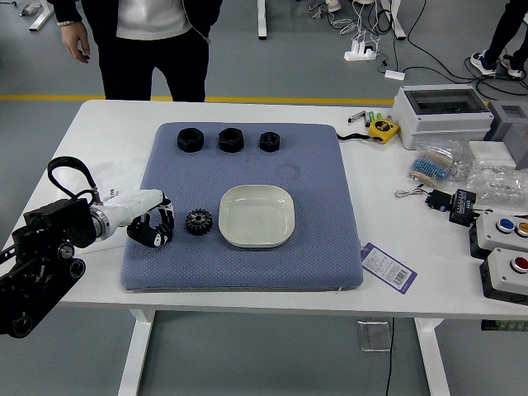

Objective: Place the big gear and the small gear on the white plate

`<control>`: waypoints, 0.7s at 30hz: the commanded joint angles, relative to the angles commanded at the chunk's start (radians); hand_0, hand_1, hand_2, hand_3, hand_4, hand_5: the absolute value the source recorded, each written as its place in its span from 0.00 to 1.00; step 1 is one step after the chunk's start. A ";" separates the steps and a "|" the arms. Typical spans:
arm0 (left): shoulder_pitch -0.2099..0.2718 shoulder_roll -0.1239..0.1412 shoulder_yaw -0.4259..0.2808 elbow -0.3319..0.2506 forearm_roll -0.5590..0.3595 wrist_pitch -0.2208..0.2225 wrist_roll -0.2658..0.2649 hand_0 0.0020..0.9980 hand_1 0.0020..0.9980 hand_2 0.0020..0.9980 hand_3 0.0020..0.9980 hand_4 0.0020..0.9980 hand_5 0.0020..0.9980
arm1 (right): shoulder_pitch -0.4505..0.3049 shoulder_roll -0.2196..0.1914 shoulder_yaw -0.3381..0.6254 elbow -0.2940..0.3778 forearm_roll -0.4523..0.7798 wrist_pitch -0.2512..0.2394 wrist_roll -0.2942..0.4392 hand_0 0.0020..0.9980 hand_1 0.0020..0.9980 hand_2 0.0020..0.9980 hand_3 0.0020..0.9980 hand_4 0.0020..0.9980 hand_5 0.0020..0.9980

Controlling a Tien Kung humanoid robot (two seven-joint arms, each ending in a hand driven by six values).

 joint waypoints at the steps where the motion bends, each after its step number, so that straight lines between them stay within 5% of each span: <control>1: -0.002 0.000 -0.001 -0.007 0.002 0.000 0.000 0.18 0.22 0.30 0.46 0.37 0.00 | 0.000 0.000 0.000 0.000 0.000 0.000 0.000 0.68 0.66 0.73 0.57 0.80 0.71; 13: -0.032 0.008 -0.012 -0.092 0.012 -0.004 0.006 0.18 0.21 0.30 0.46 0.36 0.00 | 0.001 -0.001 -0.005 0.000 0.008 0.001 0.002 0.68 0.66 0.73 0.57 0.80 0.71; 21: -0.066 -0.019 -0.006 -0.111 -0.004 0.019 -0.010 0.18 0.21 0.30 0.46 0.37 0.00 | 0.005 -0.002 -0.005 0.000 0.008 0.001 0.001 0.68 0.66 0.73 0.57 0.80 0.71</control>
